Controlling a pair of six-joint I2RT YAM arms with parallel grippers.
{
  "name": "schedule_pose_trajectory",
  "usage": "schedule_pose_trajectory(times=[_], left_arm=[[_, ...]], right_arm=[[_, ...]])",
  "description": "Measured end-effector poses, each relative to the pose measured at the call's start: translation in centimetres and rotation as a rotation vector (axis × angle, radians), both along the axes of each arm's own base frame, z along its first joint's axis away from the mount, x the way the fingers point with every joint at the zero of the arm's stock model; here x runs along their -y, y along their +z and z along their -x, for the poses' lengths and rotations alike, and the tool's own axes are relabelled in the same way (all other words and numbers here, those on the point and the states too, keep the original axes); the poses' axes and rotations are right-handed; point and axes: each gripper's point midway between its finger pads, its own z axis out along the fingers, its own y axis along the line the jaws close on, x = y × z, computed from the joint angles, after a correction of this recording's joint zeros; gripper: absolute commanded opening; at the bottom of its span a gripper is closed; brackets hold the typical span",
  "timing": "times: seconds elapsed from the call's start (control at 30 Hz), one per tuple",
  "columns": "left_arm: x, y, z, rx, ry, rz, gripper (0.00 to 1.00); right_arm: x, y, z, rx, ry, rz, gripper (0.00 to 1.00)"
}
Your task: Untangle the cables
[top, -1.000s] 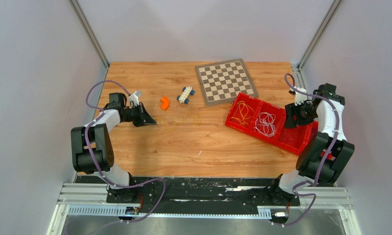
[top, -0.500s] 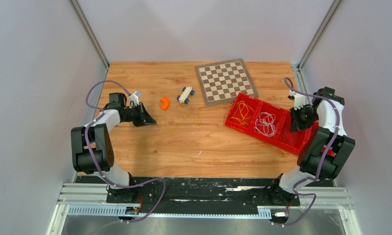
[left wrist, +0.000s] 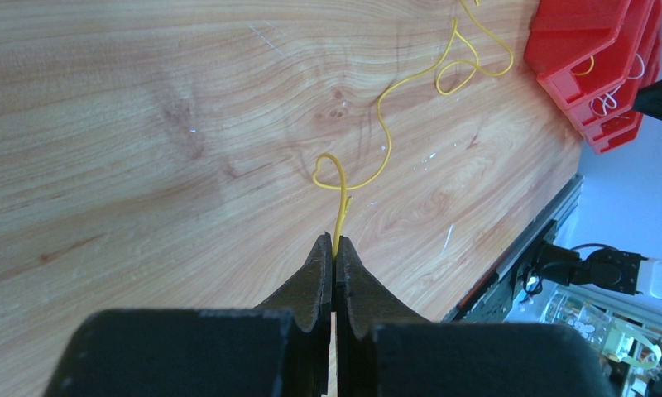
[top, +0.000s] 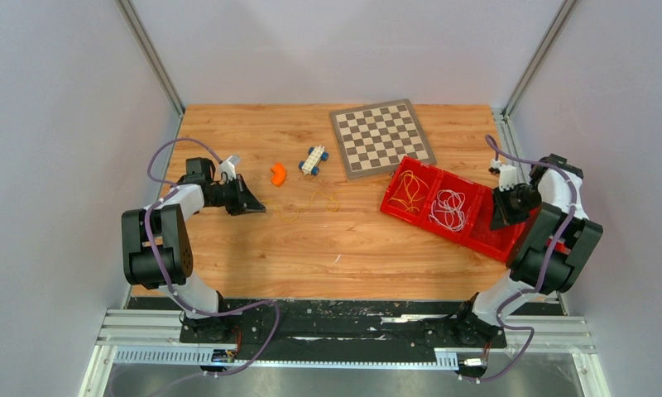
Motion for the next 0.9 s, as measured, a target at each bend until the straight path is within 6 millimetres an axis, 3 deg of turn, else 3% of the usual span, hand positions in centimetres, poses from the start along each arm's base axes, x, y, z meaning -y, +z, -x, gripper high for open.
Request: schedule_pose_trajectory(times=[0.03,0.17,0.33,0.47,0.63,0.73,0.8,0.87,0.9], left_arm=[[0.0,0.0,0.0,-0.001,-0.001,0.002,0.0],[0.1,0.0,0.1,-0.002,-0.004,0.006,0.0],[0.4,0.0,0.5,-0.006,-0.024,0.008,0.0],[1.6,-0.1,1.2,-0.01,-0.075,0.009,0.0],[5.5,-0.6,3.1,-0.034,-0.206,0.033,0.0],[9.0,-1.6,5.0,-0.082,-0.321,0.062,0.0],[11.1,-2.3,6.5,-0.127,-0.39,0.082,0.04],[12.7,-2.6,7.8,-0.163,-0.445,0.099,0.2],[13.3,-2.4,8.0,-0.168,-0.46,0.106,0.36]], right_arm=[[-0.5,-0.5,-0.2,-0.012,0.01,-0.011,0.03],[-1.9,-1.3,-1.1,-0.028,0.026,-0.029,0.3],[-1.3,-0.5,-1.9,-0.025,-0.008,-0.014,0.55],[-0.3,2.6,-3.1,0.037,-0.03,0.006,0.74],[-0.6,9.2,-4.8,0.189,-0.024,0.028,0.85],[-2.5,12.3,-5.3,0.277,0.013,0.002,0.85],[-5.4,13.6,-5.4,0.315,0.061,-0.04,0.86],[-8.9,14.2,-5.6,0.34,0.129,-0.094,0.88],[-10.7,14.2,-5.6,0.348,0.168,-0.12,0.88]])
